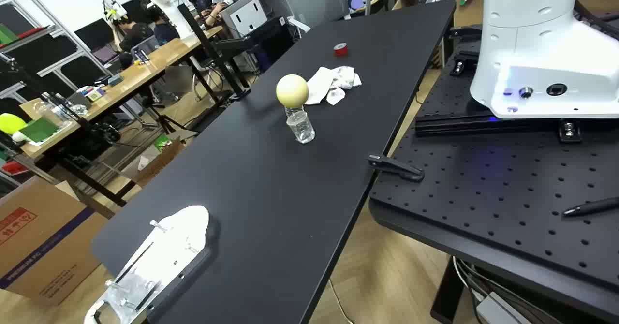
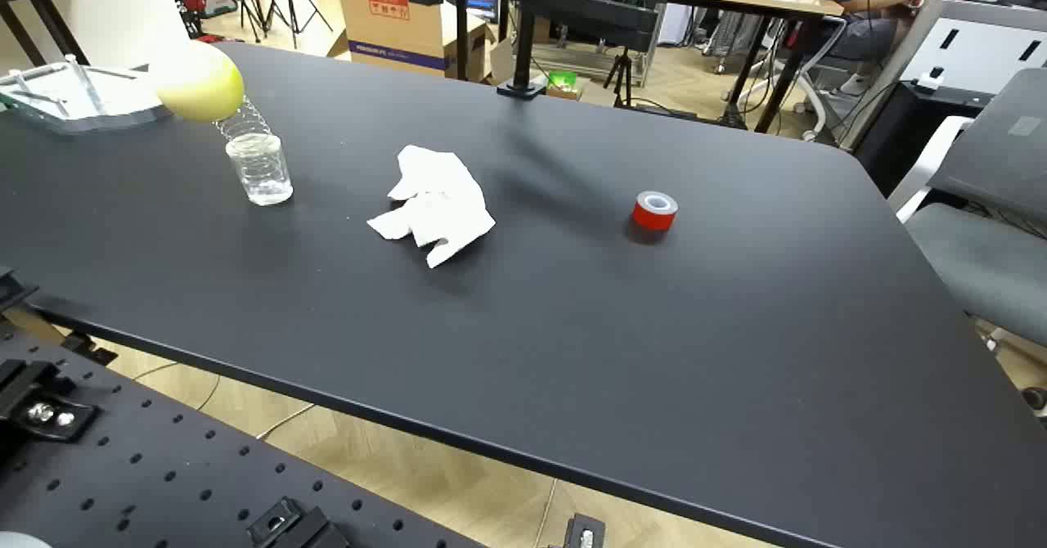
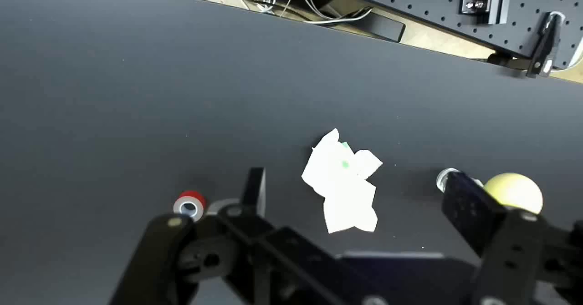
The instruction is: Hang the cloth on the stand
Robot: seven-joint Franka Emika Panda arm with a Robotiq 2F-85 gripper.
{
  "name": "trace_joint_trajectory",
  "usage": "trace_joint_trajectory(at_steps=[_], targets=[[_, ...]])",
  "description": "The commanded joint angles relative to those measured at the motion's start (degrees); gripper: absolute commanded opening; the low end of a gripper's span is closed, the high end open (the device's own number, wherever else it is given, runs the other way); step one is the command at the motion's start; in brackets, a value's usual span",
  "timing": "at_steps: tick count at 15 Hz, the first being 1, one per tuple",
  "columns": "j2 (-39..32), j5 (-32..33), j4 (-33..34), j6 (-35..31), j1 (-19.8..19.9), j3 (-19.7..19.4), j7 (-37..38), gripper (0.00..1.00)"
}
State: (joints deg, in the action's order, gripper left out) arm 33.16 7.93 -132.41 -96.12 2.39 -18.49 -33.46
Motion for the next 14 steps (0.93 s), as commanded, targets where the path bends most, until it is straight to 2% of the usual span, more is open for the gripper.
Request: trace_joint_trajectory(at_steps=[1,11,14], targets=[[-0.20,-0.39,0.12,0.03,0.84,0.66,-0.38,1.00],[-0.18,-0.39,0.13,0.02,0.84,0.66,-0.38,1.00],[-0.57,1.17,-0.89,-5.48,0.72,1.66,0.13,1.00]])
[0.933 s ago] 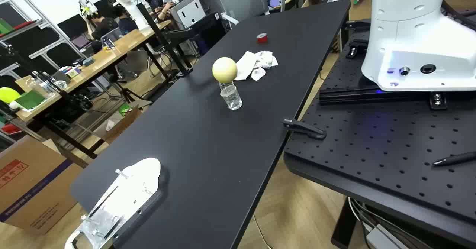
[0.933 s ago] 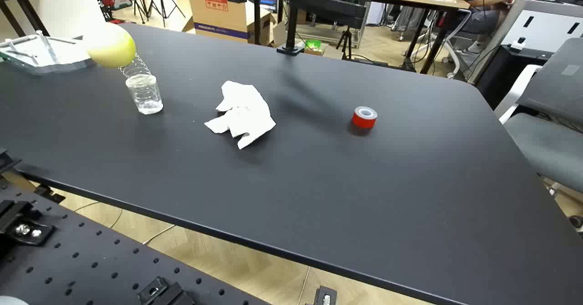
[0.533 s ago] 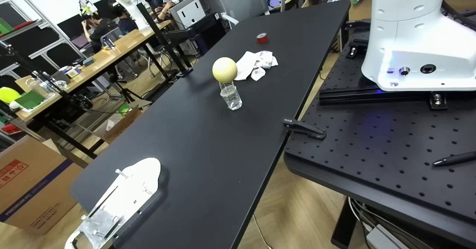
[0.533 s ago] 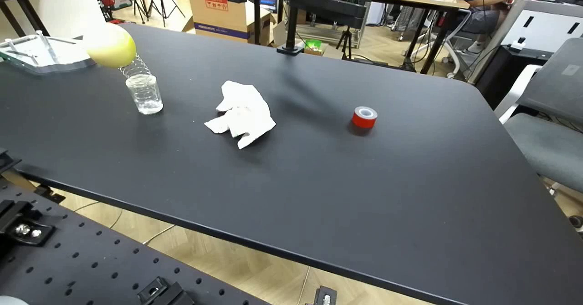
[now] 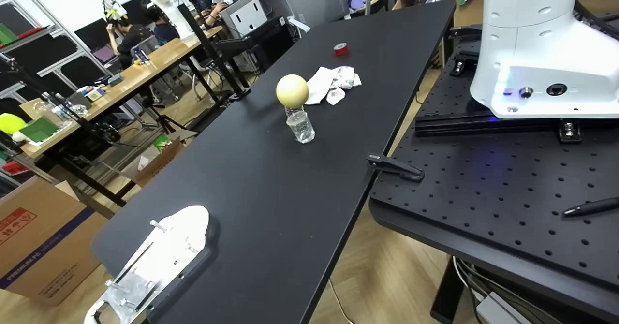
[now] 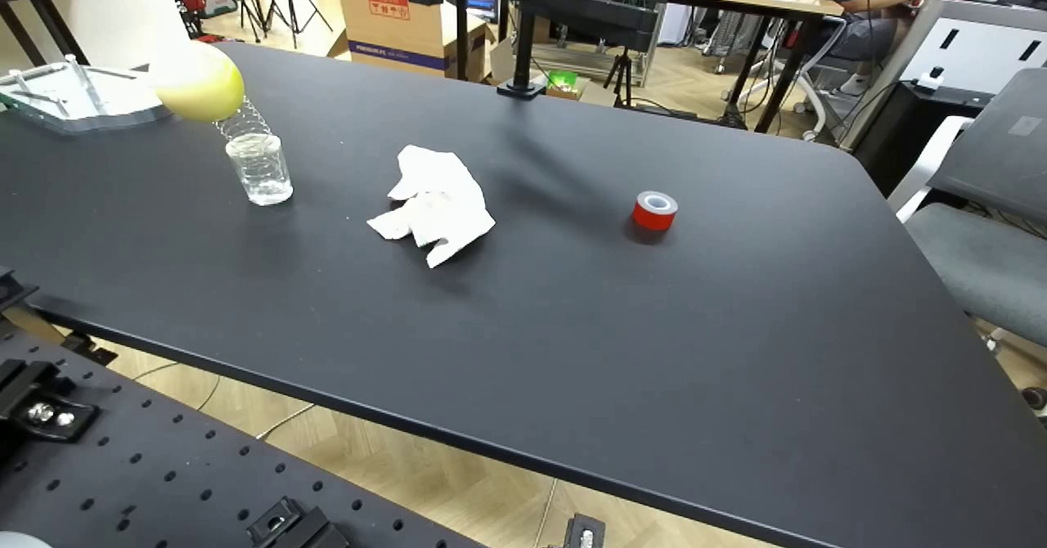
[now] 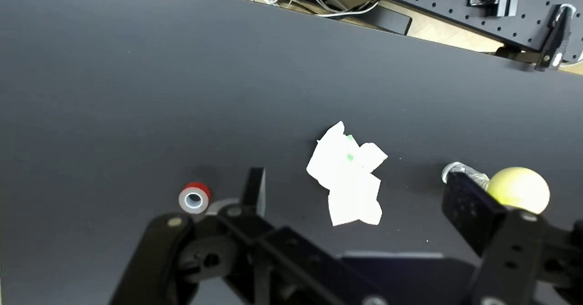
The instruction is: Hang the cloth on the stand
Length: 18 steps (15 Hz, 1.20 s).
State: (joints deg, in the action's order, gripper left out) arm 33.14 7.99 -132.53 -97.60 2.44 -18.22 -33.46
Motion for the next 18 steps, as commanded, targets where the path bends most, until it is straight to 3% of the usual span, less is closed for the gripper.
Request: trace_joint_trajectory(at_steps=[1,5,12,13,14,15,18], targets=[[-0.83,1.32,-1.42,-6.12,0.49,1.70,0.00,1.00],[-3.24,3.08,-5.48,-14.80,-0.51,4.69,0.17,1.00],[-9.85,3.32,-11.68,-23.18,-3.45,11.33,1.58,1.00],[-11.17,2.80,-11.88,-23.49,-3.78,11.87,1.80,1.00],[-12.71,-0.59,-9.31,-16.81,-4.78,10.93,-1.57,1.00],[-10.56,1.39,-11.66,-21.11,-3.75,11.58,0.05,1.00],[-12.60,-0.16,-10.93,-18.64,-4.24,11.79,-0.65,1.00]])
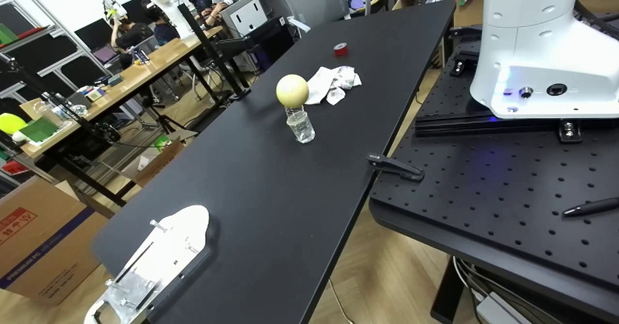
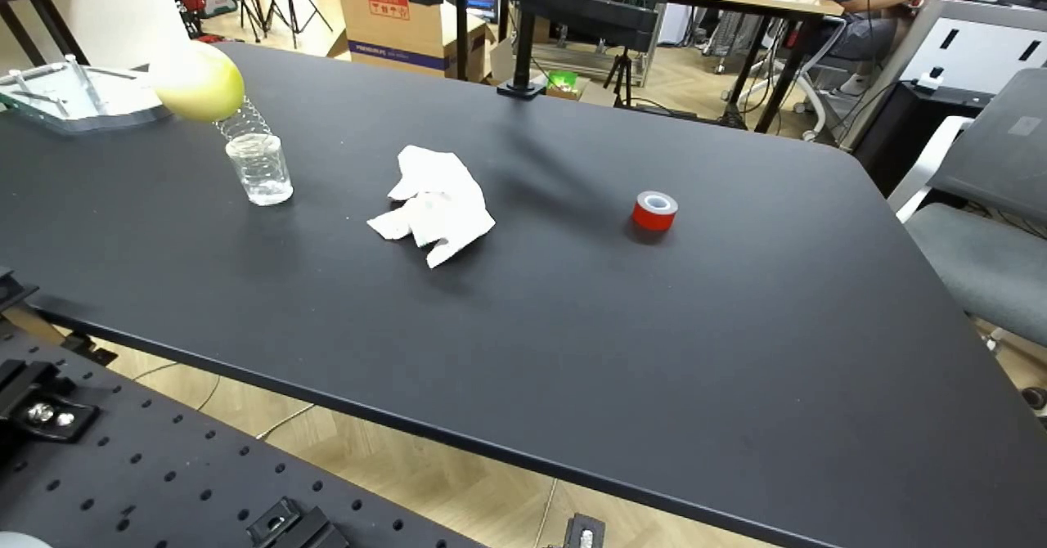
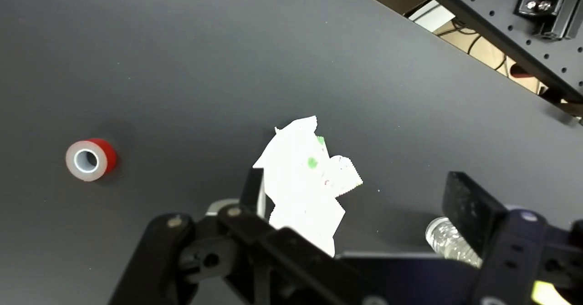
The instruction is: Hang the cloth on the stand
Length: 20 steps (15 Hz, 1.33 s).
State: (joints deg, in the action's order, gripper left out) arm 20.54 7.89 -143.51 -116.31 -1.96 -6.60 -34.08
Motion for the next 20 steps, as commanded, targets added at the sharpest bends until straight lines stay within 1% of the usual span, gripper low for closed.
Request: trace_joint_trajectory(at_steps=[1,3,4,7,9,10,12,14,17,20], targets=[[-0.08,-0.08,0.20,0.26,0.17,0.14,-0.12,1.00],[-0.73,-0.41,-1.05,-5.38,0.26,0.10,1.24,1.00],[-1.64,-0.39,-1.81,-9.55,0.42,0.16,2.39,1.00],[-6.50,-1.76,-3.52,-21.08,0.48,0.16,5.03,1.00],[-10.02,-5.17,-4.46,-27.56,-0.05,0.35,7.02,1.00],[-11.72,-8.46,-4.82,-30.43,-0.42,0.55,9.04,1.00],[-15.52,-12.33,-4.61,-33.51,-0.50,1.67,12.75,1.00],[-19.11,-14.55,-4.29,-35.73,-0.05,2.88,17.29,1.00],[-23.62,-13.42,-4.60,-39.70,0.79,4.05,25.53,1.00],[-28.48,-10.46,-4.54,-45.51,0.88,3.86,32.63,1.00]])
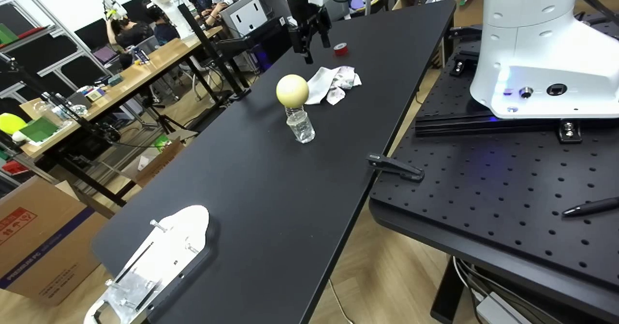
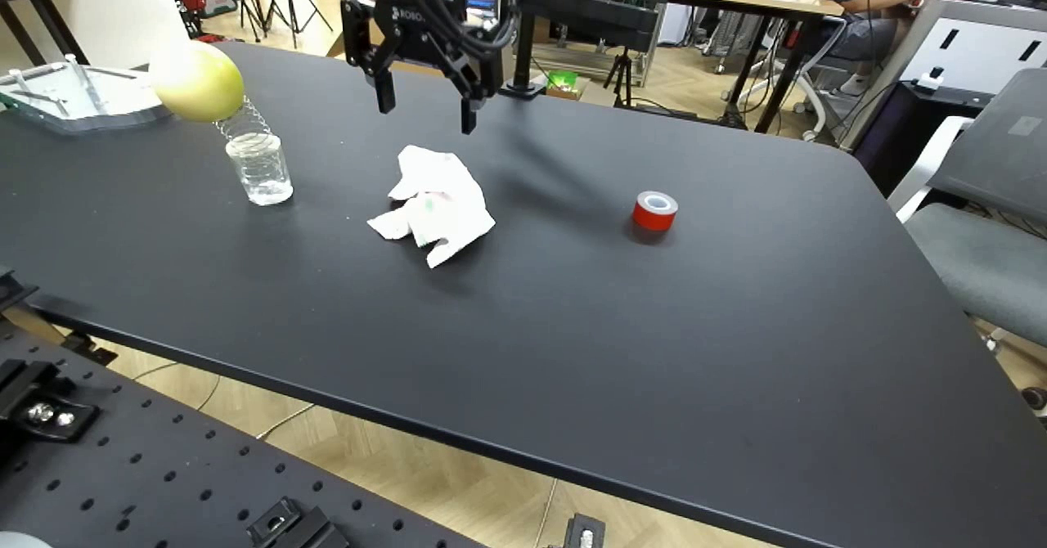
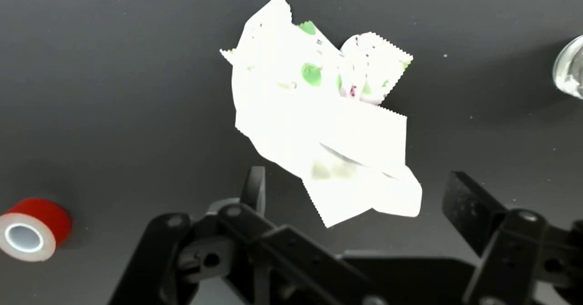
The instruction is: Hang the cloth on the stand
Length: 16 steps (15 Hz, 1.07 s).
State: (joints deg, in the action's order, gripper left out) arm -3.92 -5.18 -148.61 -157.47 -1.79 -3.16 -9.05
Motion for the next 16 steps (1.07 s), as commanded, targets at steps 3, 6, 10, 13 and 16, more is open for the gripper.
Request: trace_joint_trajectory(at_steps=[3,6,10,13,16], targets=[[-7.92,6.23,1.11,-7.00,-0.12,-1.03,12.99,1.00],[-10.53,7.94,2.16,-5.86,-0.33,-1.75,14.03,1.00],[-12.23,7.22,3.17,-5.06,0.32,-1.01,12.08,0.59],[-12.44,6.83,3.70,-4.87,0.58,-0.61,11.39,0.38],[-11.54,6.26,3.68,-4.55,0.92,0.01,10.75,0.18]])
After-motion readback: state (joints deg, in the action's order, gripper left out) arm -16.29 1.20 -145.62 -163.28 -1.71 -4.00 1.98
